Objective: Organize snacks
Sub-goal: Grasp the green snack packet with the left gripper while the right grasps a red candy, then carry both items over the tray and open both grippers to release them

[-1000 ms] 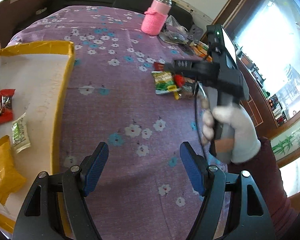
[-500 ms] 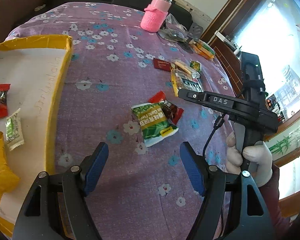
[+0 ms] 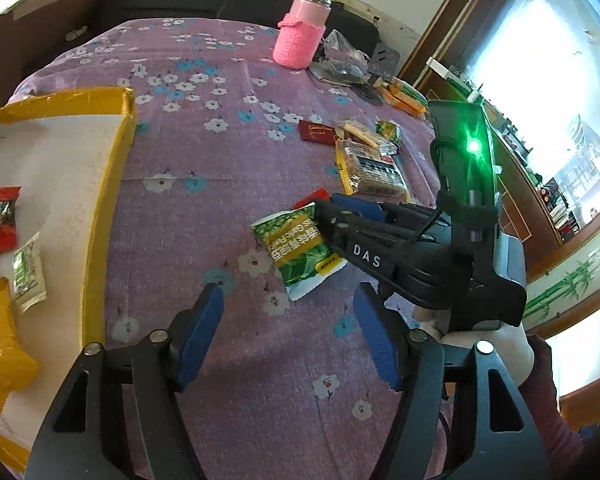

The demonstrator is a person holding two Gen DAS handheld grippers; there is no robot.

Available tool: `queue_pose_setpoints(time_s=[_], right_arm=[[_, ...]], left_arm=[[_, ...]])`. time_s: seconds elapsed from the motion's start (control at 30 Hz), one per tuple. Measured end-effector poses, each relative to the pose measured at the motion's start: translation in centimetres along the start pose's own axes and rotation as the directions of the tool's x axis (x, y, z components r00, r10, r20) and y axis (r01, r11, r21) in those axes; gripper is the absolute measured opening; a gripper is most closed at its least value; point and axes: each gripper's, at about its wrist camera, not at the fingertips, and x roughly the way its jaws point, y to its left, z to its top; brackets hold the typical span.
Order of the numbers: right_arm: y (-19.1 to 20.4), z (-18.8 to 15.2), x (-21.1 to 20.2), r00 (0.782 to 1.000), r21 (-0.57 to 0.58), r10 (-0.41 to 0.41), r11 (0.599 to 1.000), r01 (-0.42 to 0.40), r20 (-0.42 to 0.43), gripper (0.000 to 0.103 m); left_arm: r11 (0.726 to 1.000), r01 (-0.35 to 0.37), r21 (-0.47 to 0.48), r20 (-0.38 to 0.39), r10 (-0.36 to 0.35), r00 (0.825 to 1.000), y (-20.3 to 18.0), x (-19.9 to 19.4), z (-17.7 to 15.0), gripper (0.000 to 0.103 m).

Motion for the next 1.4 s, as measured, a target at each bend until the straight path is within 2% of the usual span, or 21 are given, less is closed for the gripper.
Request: queue_pose_setpoints(time_s=[0.07, 0.2, 0.33, 0.47, 0.53, 0.6, 0.63, 0.67, 0.7, 0.73, 0.8, 0.93, 1.03, 1.2, 1.27, 1.3, 1.33, 1.4], right_arm=[[-1.3, -0.2, -0.3, 1.000, 0.053, 0.010, 0.999, -0.010, 0.003, 0.018], [-4.2, -0.4, -0.9, 1.000, 0.152, -0.009, 0.988, 0.006, 0.021, 0.014], [-6.7, -0.7, -1.6, 0.999, 0.233, 0.005, 0.972, -0.013, 0.034, 0.010], [-7.1, -0.9, -1.7, 0.999, 0.242, 0.005, 0.970, -0.013, 0.032, 0.010], [-6.6, -1.0, -1.6, 0.999, 0.225, -0.001, 0.974, -0.006, 0.032, 0.010], [-6.4, -1.0, -1.4, 1.000, 0.217, 0.010, 0.976, -0.015, 0.028, 0.015], [-6.4, -0.9, -1.3, 1.000, 0.217, 0.015, 0.976, -0.020, 0.026, 0.015], [-6.5, -1.0, -1.3, 0.999, 0.220, 0.022, 0.975, -0.027, 0.025, 0.016], [-6.5, -0.9, -1.3, 0.999, 0.224, 0.033, 0.974, -0.038, 0.025, 0.017], [-6.6, -0.9, -1.3, 0.999, 0.227, 0.048, 0.973, -0.052, 0.024, 0.021], [-6.6, -0.9, -1.3, 0.997, 0.215, 0.072, 0.974, -0.075, 0.019, 0.028], [-5.4, -1.0, -1.4, 0.994, 0.117, 0.111, 0.987, -0.110, -0.003, 0.053], [-3.9, -1.2, -1.3, 0.998, 0.028, 0.064, 0.998, -0.064, -0.010, 0.057], [-2.5, -1.5, -1.2, 1.000, -0.060, -0.006, 0.998, 0.004, -0.019, 0.057], [-2.0, -1.8, -1.2, 0.998, -0.096, -0.052, 0.994, 0.050, -0.021, 0.054], [-1.9, -1.9, -1.2, 0.998, -0.104, -0.063, 0.993, 0.061, -0.017, 0.049], [-1.9, -2.0, -1.4, 0.998, -0.102, -0.062, 0.993, 0.060, -0.016, 0.040], [-1.7, -2.3, -1.6, 0.997, -0.098, -0.074, 0.993, 0.073, -0.012, 0.037]], left_arm=[[1.000, 0.005, 0.005, -0.016, -0.005, 1.000, -0.2, 0.5, 0.2, 0.058], [1.000, -0.009, -0.002, -0.050, 0.009, 0.999, -0.8, 2.1, 1.0, 0.058], [1.000, -0.024, -0.001, -0.059, 0.023, 0.998, -1.5, 3.8, 1.9, 0.058], [0.997, -0.072, 0.028, -0.096, 0.074, 0.993, -1.9, 6.7, 2.6, 0.066], [0.993, -0.102, 0.066, -0.057, 0.106, 0.993, -2.6, 7.1, 2.8, 0.074], [0.985, -0.133, 0.107, -0.046, 0.139, 0.989, -3.0, 7.8, 2.8, 0.074], [0.981, -0.141, 0.130, -0.037, 0.147, 0.988, -3.2, 7.9, 2.7, 0.072], [0.974, -0.157, 0.164, -0.019, 0.162, 0.987, -3.4, 7.9, 2.6, 0.057], [0.969, -0.165, 0.181, -0.006, 0.169, 0.986, -3.5, 7.8, 2.5, 0.033], [0.967, -0.162, 0.197, -0.002, 0.166, 0.986, -3.5, 7.7, 2.5, 0.033], [0.975, -0.135, 0.179, -0.009, 0.138, 0.990, -2.9, 7.4, 2.5, 0.033], [0.980, -0.134, 0.144, -0.005, 0.136, 0.991, -1.8, 7.0, 2.5, 0.033], [0.986, -0.122, 0.113, -0.001, 0.123, 0.992, -1.2, 6.4, 2.4, 0.033], [0.993, -0.098, 0.064, 0.023, 0.096, 0.995, -0.1, 4.6, 2.0, 0.033], [0.995, -0.087, 0.049, 0.035, 0.085, 0.996, 0.2, 3.7, 1.8, 0.033], [0.996, -0.080, 0.039, 0.046, 0.078, 0.996, 0.5, 3.0, 1.7, 0.033], [0.997, -0.075, 0.031, 0.054, 0.073, 0.996, 0.8, 2.5, 1.7, 0.033], [0.998, -0.066, 0.013, 0.074, 0.065, 0.995, 1.6, 1.2, 1.5, 0.033]])
